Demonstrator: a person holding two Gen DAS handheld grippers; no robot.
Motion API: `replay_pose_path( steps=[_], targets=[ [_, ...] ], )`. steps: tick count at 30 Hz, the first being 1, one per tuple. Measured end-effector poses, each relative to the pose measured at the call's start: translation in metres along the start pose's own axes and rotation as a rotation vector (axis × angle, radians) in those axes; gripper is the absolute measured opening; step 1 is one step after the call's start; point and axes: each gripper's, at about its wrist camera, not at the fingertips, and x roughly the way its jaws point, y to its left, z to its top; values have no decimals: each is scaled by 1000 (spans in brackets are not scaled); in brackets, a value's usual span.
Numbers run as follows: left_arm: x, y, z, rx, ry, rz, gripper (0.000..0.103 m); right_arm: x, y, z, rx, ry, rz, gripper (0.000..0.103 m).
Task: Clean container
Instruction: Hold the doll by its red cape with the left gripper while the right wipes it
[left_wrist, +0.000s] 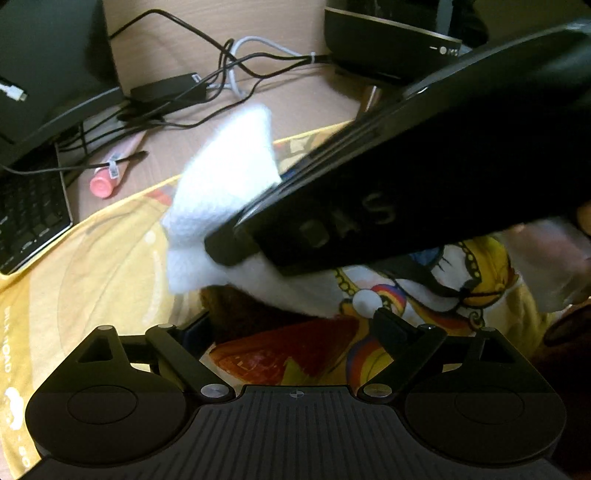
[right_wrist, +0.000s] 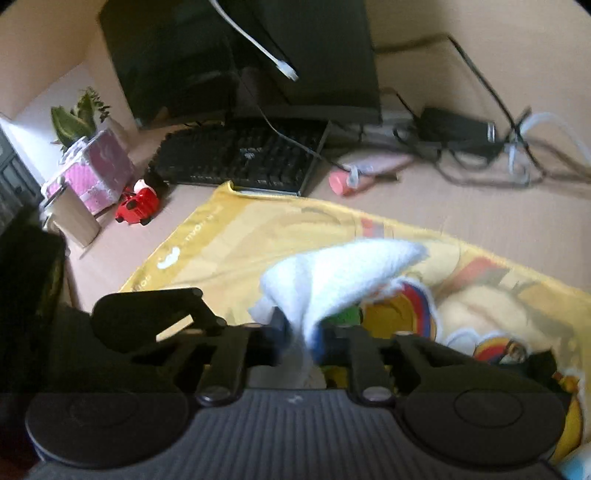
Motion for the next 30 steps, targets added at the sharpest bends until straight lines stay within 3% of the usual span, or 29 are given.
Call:
replay_pose_path(
  steps=[2,4,7,12,14,26,30],
  targets=[
    [0,3,0,-17,-2,-8,94,-3,-6,5,75,4,122,10],
    [1,2,0,-17,1,-9,94,3,-11,8,125,38,170,10],
    [0,-1,0,-3,4,-4,94,13,-15,8,82,53,63,8],
    [0,-1,1,-13,4,-6,94,11,-36,14,135,26,31,9],
    [0,-1,1,-13,8,-14,94,8,-37,10,117,38,-32,10],
    [5,-15,1,42,35,-29,95,-12,-61,-24,155,91,-127,13],
    [3,-15,1,40,30,-31,96,-10,-64,-30,136,111,-211,14]
  ],
)
